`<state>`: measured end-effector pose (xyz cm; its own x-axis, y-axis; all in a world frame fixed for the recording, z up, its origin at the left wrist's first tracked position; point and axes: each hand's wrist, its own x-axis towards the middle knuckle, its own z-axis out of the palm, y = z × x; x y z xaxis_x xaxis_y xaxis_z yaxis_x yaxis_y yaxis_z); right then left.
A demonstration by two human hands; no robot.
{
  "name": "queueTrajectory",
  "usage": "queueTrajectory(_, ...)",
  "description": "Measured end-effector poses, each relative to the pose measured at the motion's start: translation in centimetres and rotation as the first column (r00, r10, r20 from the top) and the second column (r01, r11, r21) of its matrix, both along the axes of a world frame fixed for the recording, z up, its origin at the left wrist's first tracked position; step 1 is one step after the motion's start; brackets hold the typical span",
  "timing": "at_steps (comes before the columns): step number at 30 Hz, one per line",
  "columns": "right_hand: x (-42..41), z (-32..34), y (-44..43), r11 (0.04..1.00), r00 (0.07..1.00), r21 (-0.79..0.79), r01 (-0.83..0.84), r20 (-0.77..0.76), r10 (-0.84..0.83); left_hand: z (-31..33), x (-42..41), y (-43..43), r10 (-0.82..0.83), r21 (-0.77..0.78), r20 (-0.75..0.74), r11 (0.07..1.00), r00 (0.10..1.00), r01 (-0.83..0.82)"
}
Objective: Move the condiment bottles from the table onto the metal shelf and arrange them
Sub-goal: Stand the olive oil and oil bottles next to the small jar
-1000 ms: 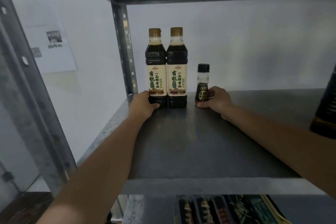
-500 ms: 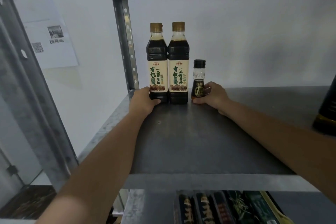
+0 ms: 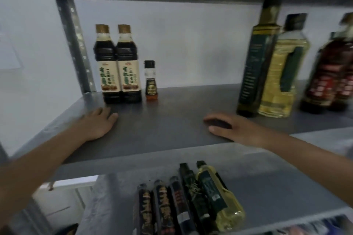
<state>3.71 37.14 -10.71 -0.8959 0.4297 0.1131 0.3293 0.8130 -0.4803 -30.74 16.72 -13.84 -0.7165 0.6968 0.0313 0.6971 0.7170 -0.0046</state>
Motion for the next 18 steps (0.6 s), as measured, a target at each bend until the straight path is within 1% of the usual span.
queueTrajectory(1,2.7,-0.1,0.4,0.999,0.997,-0.004,0.041,-0.057,-0.041,-0.2,0.8,-0.1,-0.033,-0.011,-0.004,0.999,0.999,0.033)
queueTrajectory(2,4.8,-0.2,0.9,0.994,0.983,-0.044,0.095,-0.152,-0.101,-0.1,2.1,0.1,-0.043,-0.025,0.007,0.999,0.999,0.043)
queueTrajectory(3,6.6,-0.3,1.5,0.979,0.943,-0.131,0.158,-0.274,-0.189,0.2,3.8,0.5,-0.039,-0.048,0.026,0.998,0.999,0.04)
queueTrajectory(4,8.0,-0.2,2.1,0.945,0.872,-0.244,0.218,-0.387,-0.301,0.8,5.9,1.0,-0.049,-0.07,0.049,0.996,0.998,0.052)
queueTrajectory(5,9.0,-0.2,2.9,0.902,0.79,-0.346,0.257,-0.463,-0.403,1.3,8.2,1.7,-0.072,-0.069,0.068,0.995,0.995,0.077)
queueTrajectory(6,9.6,0.0,3.6,0.869,0.73,-0.409,0.277,-0.499,-0.467,1.9,10.6,2.5,-0.111,-0.048,0.082,0.992,0.991,0.115)
queueTrajectory(7,9.9,0.1,4.2,0.855,0.714,-0.433,0.285,-0.499,-0.491,2.3,13.1,3.4,-0.158,-0.02,0.086,0.987,0.984,0.16)
queueTrajectory(9,9.5,0.4,4.9,0.85,0.746,-0.443,0.285,-0.455,-0.487,2.8,17.4,5.3,-0.276,-0.018,0.064,0.961,0.959,0.277)
queueTrajectory(11,8.4,0.7,4.9,0.846,0.775,-0.455,0.277,-0.415,-0.477,2.5,19.7,7.4,-0.371,-0.023,0.056,0.928,0.927,0.373)
queueTrajectory(13,6.8,0.7,4.5,0.855,0.788,-0.425,0.297,-0.397,-0.471,2.4,20.8,9.2,-0.408,-0.015,0.065,0.912,0.911,0.41)
queueTrajectory(15,5.2,0.6,4.1,0.867,0.78,-0.352,0.353,-0.401,-0.48,2.5,21.7,10.4,-0.424,0.024,0.082,0.906,0.902,0.423)
queueTrajectory(16,4.4,0.6,4.1,0.863,0.763,-0.322,0.39,-0.411,-0.499,2.6,22.1,11.0,-0.434,0.08,0.106,0.9,0.894,0.428)
queueTrajectory(18,3.6,0.2,4.3,0.842,0.725,-0.315,0.438,-0.43,-0.537,2.7,22.7,12.4,-0.483,0.275,0.167,0.86,0.86,0.43)
